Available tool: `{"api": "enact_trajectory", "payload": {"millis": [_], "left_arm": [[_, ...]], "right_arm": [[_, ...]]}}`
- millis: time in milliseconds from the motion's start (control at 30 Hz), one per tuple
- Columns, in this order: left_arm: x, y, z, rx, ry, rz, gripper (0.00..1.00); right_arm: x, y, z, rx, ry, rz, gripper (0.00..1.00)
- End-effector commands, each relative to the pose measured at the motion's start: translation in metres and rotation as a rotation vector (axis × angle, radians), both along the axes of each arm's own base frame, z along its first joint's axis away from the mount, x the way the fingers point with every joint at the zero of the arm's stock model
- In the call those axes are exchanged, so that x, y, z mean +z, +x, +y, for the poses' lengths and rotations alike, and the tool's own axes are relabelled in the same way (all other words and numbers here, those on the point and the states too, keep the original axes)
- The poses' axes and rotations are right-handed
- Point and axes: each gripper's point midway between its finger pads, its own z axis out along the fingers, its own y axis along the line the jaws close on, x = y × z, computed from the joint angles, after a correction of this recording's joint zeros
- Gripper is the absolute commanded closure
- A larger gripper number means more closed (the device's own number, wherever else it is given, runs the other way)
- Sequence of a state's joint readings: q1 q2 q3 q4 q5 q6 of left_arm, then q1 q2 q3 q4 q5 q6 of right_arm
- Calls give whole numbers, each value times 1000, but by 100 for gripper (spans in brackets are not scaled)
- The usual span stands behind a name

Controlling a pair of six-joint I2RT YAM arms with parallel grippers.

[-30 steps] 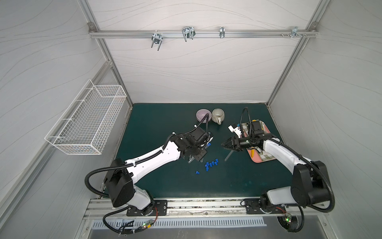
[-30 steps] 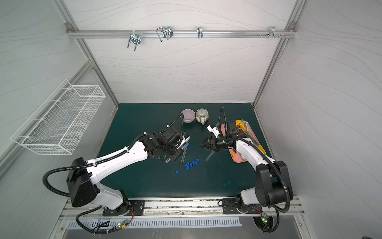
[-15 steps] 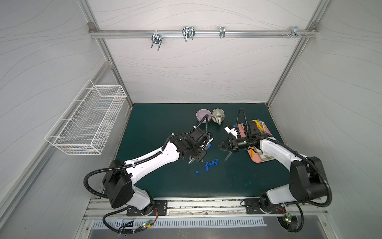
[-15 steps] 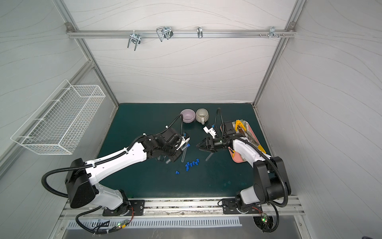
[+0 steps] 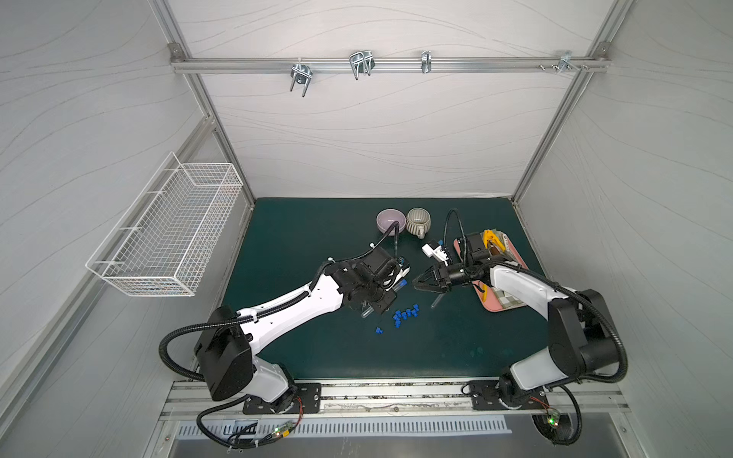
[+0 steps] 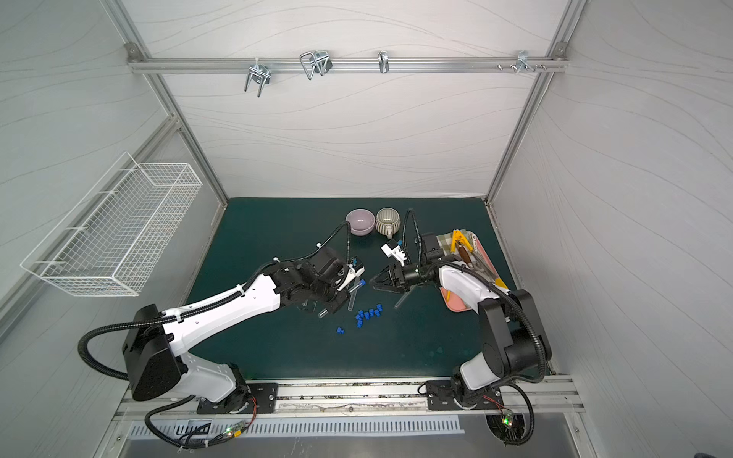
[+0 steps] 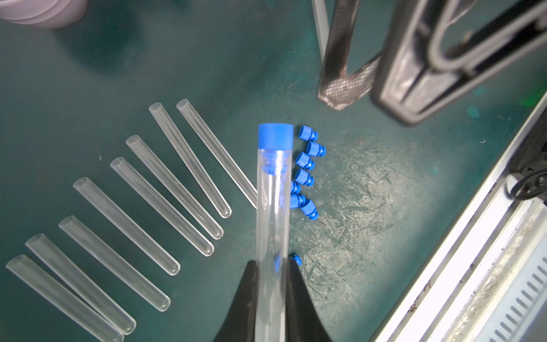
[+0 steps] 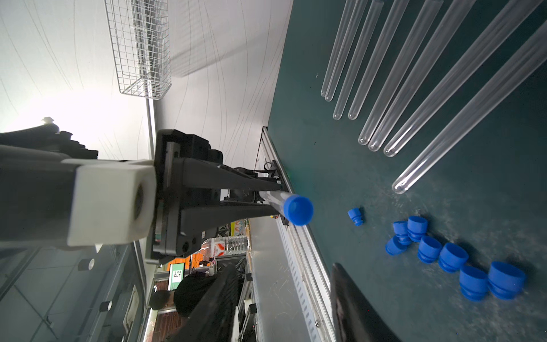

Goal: Remove stoppers from test tubes
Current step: Open the stopper on the test tube.

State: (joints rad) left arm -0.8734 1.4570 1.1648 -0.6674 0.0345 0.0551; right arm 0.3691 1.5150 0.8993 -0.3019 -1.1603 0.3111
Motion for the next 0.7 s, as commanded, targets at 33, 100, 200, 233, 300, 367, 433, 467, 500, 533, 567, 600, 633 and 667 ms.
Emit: {"api": "enact_trajectory", "payload": {"millis": [33,100,200,233,300,367,433,467,500,533,567,600,633,667], "left_arm": [[18,-5,-13,-67,-79,-29,89],[19,-8,-14,-76,-90,-27,89],[20,-11,-15,-88,-97,-27,89],[20,-11,-15,-91,-97,-26,89],[20,-12,-16,-94,-99,-25,89],[19,-12,-17,-94,-99,-24,89],[19,-11,-17,-93,-99,-23,89],[18,-11,-18,-92,-98,-23,89],[18,-11,-17,-90,-96,-21,89],[18,-10,-18,-89,-96,-21,89],[17,-10,-18,-87,-96,-22,89],[18,-10,-18,-86,-97,-23,89],[17,-9,-17,-83,-95,-25,89],[17,-9,-17,-83,-95,-26,89]], "right_arm": [[8,3,9,31,33,-26,51],[6,4,11,35,28,-17,52],[5,4,15,46,28,-18,54],[5,5,16,48,28,-17,55],[6,4,19,56,31,-21,58],[6,2,21,63,33,-20,60],[6,1,22,69,36,-17,62],[6,0,22,72,37,-13,62],[5,-1,22,73,37,-11,63],[5,-2,22,76,39,-12,63],[5,-3,22,78,40,-9,64],[5,-4,22,80,41,-8,65],[5,-5,22,83,42,-9,66],[4,-6,22,84,41,-8,67]]}}
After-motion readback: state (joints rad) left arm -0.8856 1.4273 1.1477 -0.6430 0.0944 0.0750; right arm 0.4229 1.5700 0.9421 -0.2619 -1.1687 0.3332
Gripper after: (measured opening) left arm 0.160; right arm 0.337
